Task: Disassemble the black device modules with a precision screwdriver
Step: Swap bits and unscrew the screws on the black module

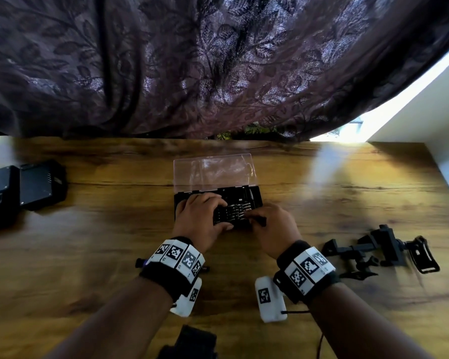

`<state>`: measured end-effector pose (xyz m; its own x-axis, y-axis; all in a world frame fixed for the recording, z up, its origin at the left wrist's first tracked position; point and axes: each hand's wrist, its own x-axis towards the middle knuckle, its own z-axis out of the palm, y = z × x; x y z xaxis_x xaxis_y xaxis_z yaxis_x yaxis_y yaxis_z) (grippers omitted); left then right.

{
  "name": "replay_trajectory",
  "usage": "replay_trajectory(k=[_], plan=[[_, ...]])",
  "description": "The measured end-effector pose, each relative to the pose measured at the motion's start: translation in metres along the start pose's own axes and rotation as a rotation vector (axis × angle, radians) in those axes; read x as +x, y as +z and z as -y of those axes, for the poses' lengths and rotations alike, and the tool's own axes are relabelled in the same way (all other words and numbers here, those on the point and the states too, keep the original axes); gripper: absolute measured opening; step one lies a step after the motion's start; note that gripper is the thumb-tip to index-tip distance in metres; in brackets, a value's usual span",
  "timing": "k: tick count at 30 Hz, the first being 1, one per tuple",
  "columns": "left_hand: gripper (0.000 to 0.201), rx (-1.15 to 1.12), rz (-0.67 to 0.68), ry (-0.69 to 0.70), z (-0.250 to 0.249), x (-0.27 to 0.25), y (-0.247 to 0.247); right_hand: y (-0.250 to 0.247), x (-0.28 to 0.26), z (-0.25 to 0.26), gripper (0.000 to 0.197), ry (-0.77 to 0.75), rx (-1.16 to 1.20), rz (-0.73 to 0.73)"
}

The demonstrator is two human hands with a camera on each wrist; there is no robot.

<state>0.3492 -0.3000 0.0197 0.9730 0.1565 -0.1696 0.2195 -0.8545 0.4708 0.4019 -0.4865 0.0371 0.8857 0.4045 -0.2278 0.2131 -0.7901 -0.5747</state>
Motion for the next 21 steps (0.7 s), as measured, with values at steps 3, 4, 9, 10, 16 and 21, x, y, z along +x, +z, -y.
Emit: replay_trajectory(k=[3, 4, 9, 10, 16, 21], plan=[[0.052, -0.072, 0.006, -0.012, 0.003, 0.002, 0.0, -0.004, -0.001, -0.002, 0.024, 0.043, 0.028, -0.011], [0.052, -0.1, 0.013, -0.013, 0.005, 0.003, -0.001, -0.006, -0.002, -0.002, 0.024, 0.064, 0.049, -0.023], [0.061, -0.177, 0.083, 0.018, 0.014, 0.005, -0.009, -0.012, -0.009, -0.008, 0.019, 0.156, 0.121, -0.094], [0.062, -0.171, 0.092, 0.027, 0.015, 0.005, -0.011, -0.012, -0.013, -0.009, 0.019, 0.163, 0.133, -0.088], [0.067, -0.14, 0.105, 0.074, 0.021, 0.006, -0.014, 0.011, -0.042, -0.004, 0.023, 0.075, 0.117, 0.008], [0.065, -0.1, 0.104, 0.109, 0.02, 0.006, -0.017, 0.02, -0.049, 0.002, 0.026, 0.134, 0.168, -0.076]])
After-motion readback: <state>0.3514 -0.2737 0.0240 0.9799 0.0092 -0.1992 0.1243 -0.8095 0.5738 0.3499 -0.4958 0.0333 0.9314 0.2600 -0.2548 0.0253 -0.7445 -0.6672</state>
